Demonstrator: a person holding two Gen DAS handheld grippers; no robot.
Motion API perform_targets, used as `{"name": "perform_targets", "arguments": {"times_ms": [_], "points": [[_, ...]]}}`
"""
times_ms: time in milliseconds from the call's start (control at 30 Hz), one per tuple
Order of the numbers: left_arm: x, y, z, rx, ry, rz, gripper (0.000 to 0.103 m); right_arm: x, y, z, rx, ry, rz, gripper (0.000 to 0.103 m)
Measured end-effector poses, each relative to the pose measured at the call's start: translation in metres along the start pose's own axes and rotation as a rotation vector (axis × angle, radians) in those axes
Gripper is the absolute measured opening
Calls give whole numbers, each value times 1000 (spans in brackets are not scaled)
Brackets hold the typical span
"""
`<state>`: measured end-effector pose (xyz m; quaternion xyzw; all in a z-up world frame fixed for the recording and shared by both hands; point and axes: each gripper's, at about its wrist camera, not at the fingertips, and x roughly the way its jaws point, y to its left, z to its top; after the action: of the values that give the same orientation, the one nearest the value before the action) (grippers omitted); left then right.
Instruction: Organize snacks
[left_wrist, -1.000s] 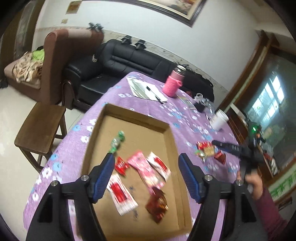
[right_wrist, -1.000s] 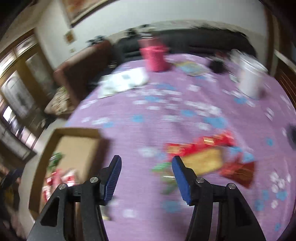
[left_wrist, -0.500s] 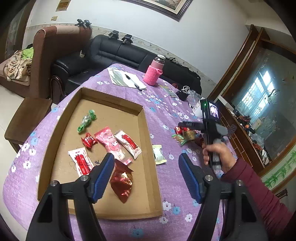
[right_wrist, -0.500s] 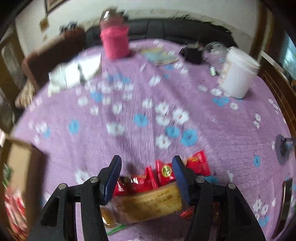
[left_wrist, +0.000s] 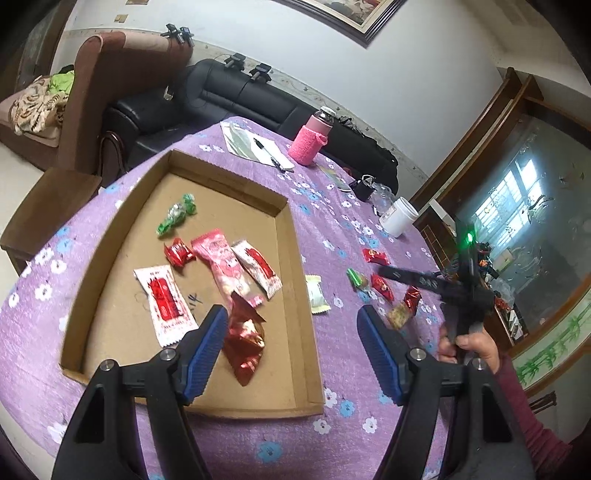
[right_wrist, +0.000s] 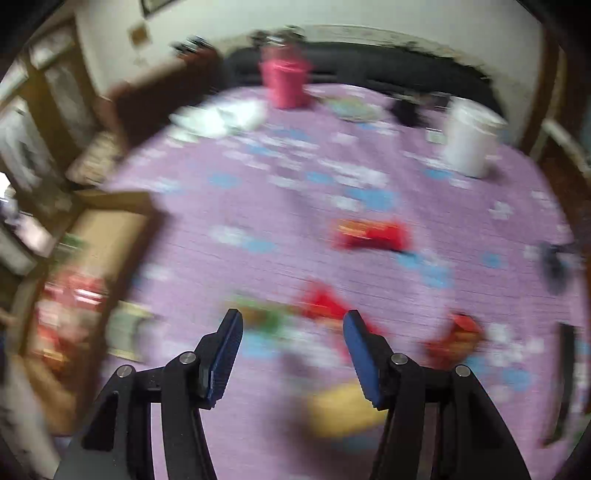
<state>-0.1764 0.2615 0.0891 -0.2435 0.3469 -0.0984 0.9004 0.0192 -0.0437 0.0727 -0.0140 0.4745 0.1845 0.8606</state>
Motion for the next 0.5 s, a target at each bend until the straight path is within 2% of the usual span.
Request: {"name": "perform_targets", "arguments": {"times_ms": [33, 100, 200, 300, 333, 400, 500], "points": [[-1, -1, -1, 0, -2, 1, 72, 4, 16, 4, -10, 5, 65, 61], [-5, -2, -4, -5, -8, -1, 72, 16, 48, 9, -42, 25, 125, 61], [-10, -1, -7, -22, -15, -6, 72, 42, 93, 7, -107, 51, 129, 58], [-10, 1, -9, -31, -10, -10, 72, 62, 119, -7, -157, 102, 112, 47], [-10, 1, -10, -31, -8, -14, 72, 64, 122, -12, -175, 113, 95, 36], [-9, 0, -11, -24, -2, -22, 72, 58, 122, -22, -207, 93, 51, 34], [-5, -4, -14, -4, 10, -41, 72, 38, 95, -43, -175, 103, 1, 33]]}}
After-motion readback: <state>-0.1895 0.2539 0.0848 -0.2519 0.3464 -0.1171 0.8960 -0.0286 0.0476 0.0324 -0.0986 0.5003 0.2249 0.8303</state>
